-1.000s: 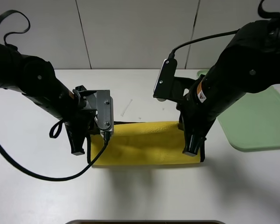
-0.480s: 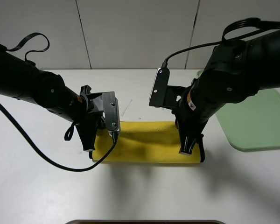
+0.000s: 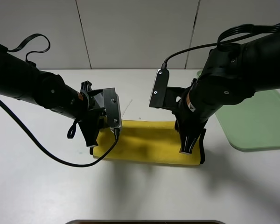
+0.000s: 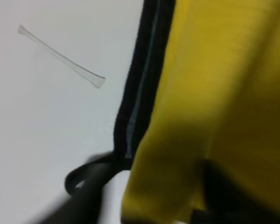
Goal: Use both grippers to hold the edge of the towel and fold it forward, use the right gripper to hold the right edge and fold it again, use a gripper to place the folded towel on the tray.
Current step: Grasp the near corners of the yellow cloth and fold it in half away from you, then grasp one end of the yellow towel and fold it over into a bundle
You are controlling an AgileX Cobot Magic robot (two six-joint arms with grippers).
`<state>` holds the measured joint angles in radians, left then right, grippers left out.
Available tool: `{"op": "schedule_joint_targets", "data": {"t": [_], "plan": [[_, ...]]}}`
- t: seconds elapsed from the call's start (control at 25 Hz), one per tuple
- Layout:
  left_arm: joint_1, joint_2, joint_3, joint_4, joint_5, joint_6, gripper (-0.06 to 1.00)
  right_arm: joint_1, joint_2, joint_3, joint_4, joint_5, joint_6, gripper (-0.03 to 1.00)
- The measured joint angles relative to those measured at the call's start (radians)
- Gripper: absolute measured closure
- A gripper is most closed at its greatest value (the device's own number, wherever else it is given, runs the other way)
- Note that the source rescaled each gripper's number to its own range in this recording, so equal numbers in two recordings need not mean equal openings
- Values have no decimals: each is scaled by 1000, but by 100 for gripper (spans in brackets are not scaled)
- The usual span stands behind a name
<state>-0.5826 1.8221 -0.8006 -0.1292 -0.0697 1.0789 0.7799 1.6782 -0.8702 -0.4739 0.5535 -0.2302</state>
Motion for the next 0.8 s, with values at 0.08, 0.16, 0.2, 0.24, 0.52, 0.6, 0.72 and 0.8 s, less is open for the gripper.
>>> {"op": "schedule_joint_targets", "data": {"t": [0.08,0.16,0.2,0.24,0.52,0.6,0.72,0.8], "plan": [[0,0,1,-2,-46,-1,13,0,0,0,-28,1,8,10],[0,0,1,-3,-104,-2,2,0,0,0,-53,1,12,2],[0,0,1,-3,-119,-2,-1,0,0,0,-59,0,15,0],[0,0,1,-3,-129,-2,-2,0,0,0,-62,-1,15,-1],[0,0,2,-3,-134,-2,-5,0,0,0,-66,-2,24,-3],[0,0,4,-3,-131,-2,-5,0,0,0,-66,-2,24,-3],[0,-1,4,-3,-97,-2,-6,0,-9,0,-66,-2,24,-3],[0,-16,4,-5,-56,-2,-6,0,-22,0,-65,-2,27,-3]]}}
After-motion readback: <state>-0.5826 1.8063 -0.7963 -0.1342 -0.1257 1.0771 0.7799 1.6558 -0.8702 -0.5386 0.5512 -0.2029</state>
